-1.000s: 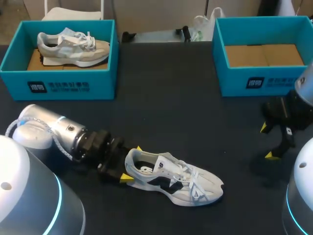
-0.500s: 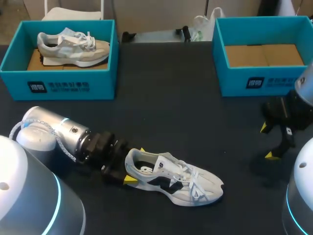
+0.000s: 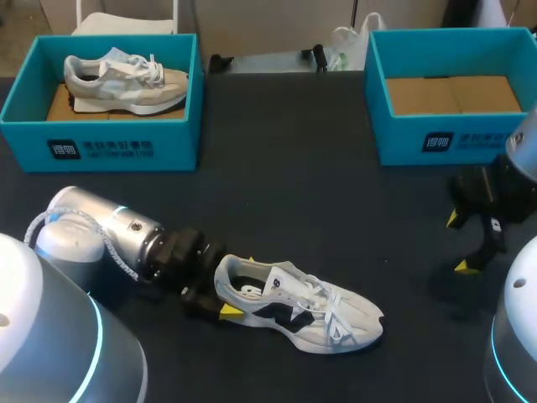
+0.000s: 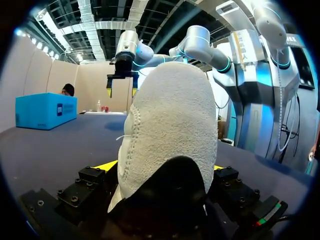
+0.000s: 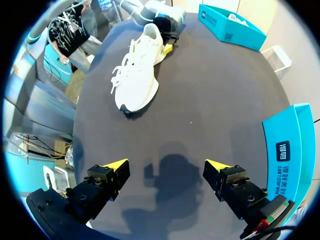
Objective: Take the shoe out of the shoebox, open the shoe tongue, remove and reinsert the insole, then place the shoe into the shoebox
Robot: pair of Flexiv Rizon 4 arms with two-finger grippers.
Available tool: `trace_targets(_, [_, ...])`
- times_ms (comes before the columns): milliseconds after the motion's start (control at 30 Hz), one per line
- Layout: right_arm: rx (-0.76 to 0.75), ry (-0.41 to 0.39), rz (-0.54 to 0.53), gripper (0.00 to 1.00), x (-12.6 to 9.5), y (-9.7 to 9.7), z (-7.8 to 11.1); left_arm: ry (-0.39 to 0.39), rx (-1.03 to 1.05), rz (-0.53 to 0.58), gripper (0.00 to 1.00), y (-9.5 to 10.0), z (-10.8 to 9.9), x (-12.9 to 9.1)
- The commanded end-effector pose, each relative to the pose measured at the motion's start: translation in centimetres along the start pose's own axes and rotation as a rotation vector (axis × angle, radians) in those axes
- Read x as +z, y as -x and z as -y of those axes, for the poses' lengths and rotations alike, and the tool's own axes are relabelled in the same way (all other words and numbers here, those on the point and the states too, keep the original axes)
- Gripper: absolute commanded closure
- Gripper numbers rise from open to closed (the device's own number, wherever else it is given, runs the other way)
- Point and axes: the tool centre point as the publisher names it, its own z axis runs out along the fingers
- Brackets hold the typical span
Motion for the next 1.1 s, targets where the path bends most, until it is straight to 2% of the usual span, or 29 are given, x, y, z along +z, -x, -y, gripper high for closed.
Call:
trace_targets(33, [0.001,-0.004,0.003,0.0,0.1,-0.1,0.0,0.001,0.002,0.008,0.0,-0.2,-0.2,0.8])
trace_targets(300, [0.001,-0.004,0.003,0.0,0.1,-0.1,0.0,0.007,0.021,0.052,0.0,-0.5,0.2,1.3])
trace_targets(333, [0.001,-0.004,0.003,0.0,0.1,-0.1,0.0,0.006,0.02,0.055,0.58,-0.4,0.2,1.3])
trace_targets(367, [0.001,-0.004,0.003,0.0,0.1,-0.1,0.0,0.006,0.022,0.067,1.0,-0.4,0.2,1.3])
trace_targets(633, [0.001,-0.004,0.003,0.0,0.1,-0.1,0.0,-0.014,0.016,0.151,1.0,0.0,0.2,-0.1])
trace_targets(933, [0.001,-0.004,0.003,0.0,0.1,-0.1,0.0,-0.058,0.007,0.307,1.0,0.8,0.4,-1.9])
trace_targets(1100, [0.001,-0.004,0.003,0.0,0.1,-0.1,0.0,-0.066,0.001,0.33,1.0,1.7,0.5,-2.4])
